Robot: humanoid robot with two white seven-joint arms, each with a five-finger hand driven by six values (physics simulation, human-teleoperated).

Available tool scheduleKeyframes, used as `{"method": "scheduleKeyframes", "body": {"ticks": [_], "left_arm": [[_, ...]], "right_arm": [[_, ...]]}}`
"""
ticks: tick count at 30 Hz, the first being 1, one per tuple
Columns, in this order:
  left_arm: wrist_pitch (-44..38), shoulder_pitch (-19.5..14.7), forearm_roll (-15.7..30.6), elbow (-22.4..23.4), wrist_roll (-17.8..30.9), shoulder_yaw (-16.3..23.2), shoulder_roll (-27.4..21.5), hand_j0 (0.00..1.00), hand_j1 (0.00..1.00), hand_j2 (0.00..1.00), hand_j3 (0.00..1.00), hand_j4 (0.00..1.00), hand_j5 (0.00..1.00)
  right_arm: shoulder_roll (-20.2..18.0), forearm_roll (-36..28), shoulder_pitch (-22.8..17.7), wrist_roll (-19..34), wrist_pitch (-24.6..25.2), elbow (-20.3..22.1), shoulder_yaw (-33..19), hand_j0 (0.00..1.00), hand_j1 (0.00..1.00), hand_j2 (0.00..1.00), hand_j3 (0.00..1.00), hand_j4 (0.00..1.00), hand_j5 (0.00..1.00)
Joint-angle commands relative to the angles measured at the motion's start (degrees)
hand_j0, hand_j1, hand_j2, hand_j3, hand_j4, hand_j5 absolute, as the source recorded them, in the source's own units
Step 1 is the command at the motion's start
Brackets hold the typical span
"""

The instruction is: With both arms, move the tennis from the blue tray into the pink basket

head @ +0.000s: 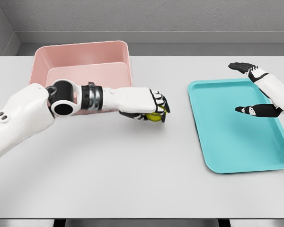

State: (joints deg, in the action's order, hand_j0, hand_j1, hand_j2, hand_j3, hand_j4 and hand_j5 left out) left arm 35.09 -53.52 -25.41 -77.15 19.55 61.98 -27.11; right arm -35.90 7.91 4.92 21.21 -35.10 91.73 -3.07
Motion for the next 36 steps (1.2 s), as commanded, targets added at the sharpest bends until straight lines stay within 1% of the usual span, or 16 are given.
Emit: {"method": "scheduleKeyframes", "body": {"ticks": [1, 6, 8, 17, 27, 29, 31, 34, 36], "left_arm": [[-0.09, 0.00, 0.45, -0.10, -0.04, -0.36, -0.23, 0.56, 0.56, 0.56, 0.56, 0.56, 0.56], [-0.09, -1.76, 0.54, -0.02, -0.04, -0.36, -0.32, 0.56, 0.56, 0.56, 0.56, 0.56, 0.56], [-0.09, -2.11, 1.33, -0.02, -0.04, -0.36, -1.02, 0.56, 0.56, 0.56, 0.56, 0.56, 0.56], [-0.09, -4.22, 2.21, 0.07, -0.04, -2.91, -3.92, 0.56, 0.56, 0.56, 0.56, 0.56, 0.56], [-0.09, -4.75, 3.00, 0.95, -0.04, -8.19, -9.28, 0.56, 0.56, 0.56, 0.56, 0.56, 0.56], [-0.09, -4.66, 4.05, 3.41, -0.04, -8.71, -9.90, 0.56, 0.56, 0.56, 0.56, 0.56, 0.56], [-0.09, -4.48, 4.05, 4.90, -0.04, -9.33, -10.77, 0.57, 0.57, 0.57, 0.57, 0.57, 0.57], [-0.09, -4.22, 4.14, 8.33, -0.21, -10.30, -12.36, 0.60, 0.60, 0.60, 0.60, 0.60, 0.60], [-0.09, -4.13, 4.14, 11.67, -0.39, -10.82, -12.80, 0.67, 0.67, 0.67, 0.67, 0.67, 0.67]], "right_arm": [[-0.05, -0.44, 0.00, -0.03, 0.10, 0.03, -0.01, 1.00, 1.00, 1.00, 1.00, 1.00, 1.00], [-0.05, -0.44, 0.00, -0.03, 0.10, 0.03, -0.01, 1.00, 1.00, 1.00, 1.00, 1.00, 1.00], [-0.05, -0.44, 0.00, -0.03, 0.10, 0.03, -0.01, 1.00, 1.00, 1.00, 1.00, 1.00, 1.00], [-0.05, -0.44, 0.00, -0.03, 0.10, 0.03, -0.01, 1.00, 1.00, 1.00, 1.00, 1.00, 1.00], [-0.05, -0.44, 0.00, -0.03, 0.10, 0.03, -0.01, 1.00, 1.00, 1.00, 1.00, 1.00, 1.00], [-0.05, -0.44, 0.00, -0.03, 0.10, 0.03, -0.01, 1.00, 1.00, 1.00, 1.00, 1.00, 1.00], [-0.05, -0.44, 0.00, -0.03, 0.10, 0.03, -0.01, 1.00, 1.00, 1.00, 1.00, 1.00, 1.00], [-0.05, -0.44, 0.00, -0.03, 0.10, 0.03, -0.01, 1.00, 1.00, 1.00, 1.00, 1.00, 1.00], [-0.05, -0.44, 0.00, -0.03, 0.10, 0.03, -0.01, 1.00, 1.00, 1.00, 1.00, 1.00, 1.00]]}}
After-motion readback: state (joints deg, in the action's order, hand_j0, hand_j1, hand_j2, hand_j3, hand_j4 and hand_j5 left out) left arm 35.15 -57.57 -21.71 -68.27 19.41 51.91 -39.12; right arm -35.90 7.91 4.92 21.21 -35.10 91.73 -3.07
